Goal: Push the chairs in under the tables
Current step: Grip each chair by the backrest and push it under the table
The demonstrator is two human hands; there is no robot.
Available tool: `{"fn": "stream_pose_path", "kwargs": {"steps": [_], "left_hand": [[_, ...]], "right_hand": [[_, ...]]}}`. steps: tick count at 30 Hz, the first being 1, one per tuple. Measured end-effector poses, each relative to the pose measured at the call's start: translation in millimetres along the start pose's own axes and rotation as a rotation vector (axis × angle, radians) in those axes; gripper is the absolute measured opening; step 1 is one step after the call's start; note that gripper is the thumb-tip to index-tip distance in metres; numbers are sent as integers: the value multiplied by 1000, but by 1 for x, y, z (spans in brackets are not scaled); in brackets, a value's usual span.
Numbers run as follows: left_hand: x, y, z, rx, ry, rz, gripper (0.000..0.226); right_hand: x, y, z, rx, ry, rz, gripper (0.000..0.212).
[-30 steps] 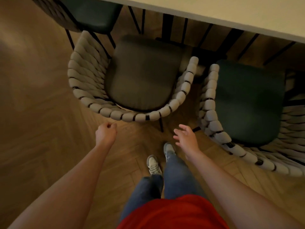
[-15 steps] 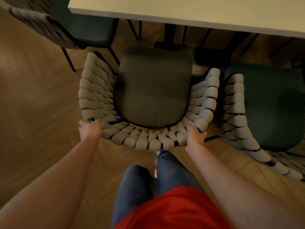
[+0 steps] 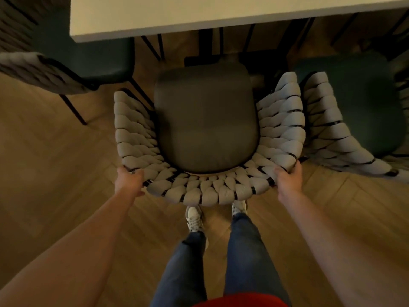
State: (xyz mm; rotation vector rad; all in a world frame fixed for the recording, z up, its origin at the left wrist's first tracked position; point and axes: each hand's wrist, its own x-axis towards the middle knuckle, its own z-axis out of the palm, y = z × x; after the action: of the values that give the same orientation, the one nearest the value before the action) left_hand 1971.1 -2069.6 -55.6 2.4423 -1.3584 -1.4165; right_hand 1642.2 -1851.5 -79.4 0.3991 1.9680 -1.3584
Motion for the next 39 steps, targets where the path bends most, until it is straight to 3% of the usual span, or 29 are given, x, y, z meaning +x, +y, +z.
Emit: {"fn": "stream_pose_path", "kwargs": {"steps": [8, 22, 29, 39], "left_hand": [[12, 0, 0, -42, -128, -47, 70], [14, -11, 17, -111, -119, -33, 57], [11, -7, 26, -89, -114, -30, 74], [7, -3, 29, -52, -102, -42, 79]], "right_hand": [[13, -10, 1, -89, -40, -13, 97], [34, -8, -16, -115, -16, -42, 96], [43, -11, -28, -111, -33, -16, 98], [44, -11, -27, -100, -48, -12, 99]]}}
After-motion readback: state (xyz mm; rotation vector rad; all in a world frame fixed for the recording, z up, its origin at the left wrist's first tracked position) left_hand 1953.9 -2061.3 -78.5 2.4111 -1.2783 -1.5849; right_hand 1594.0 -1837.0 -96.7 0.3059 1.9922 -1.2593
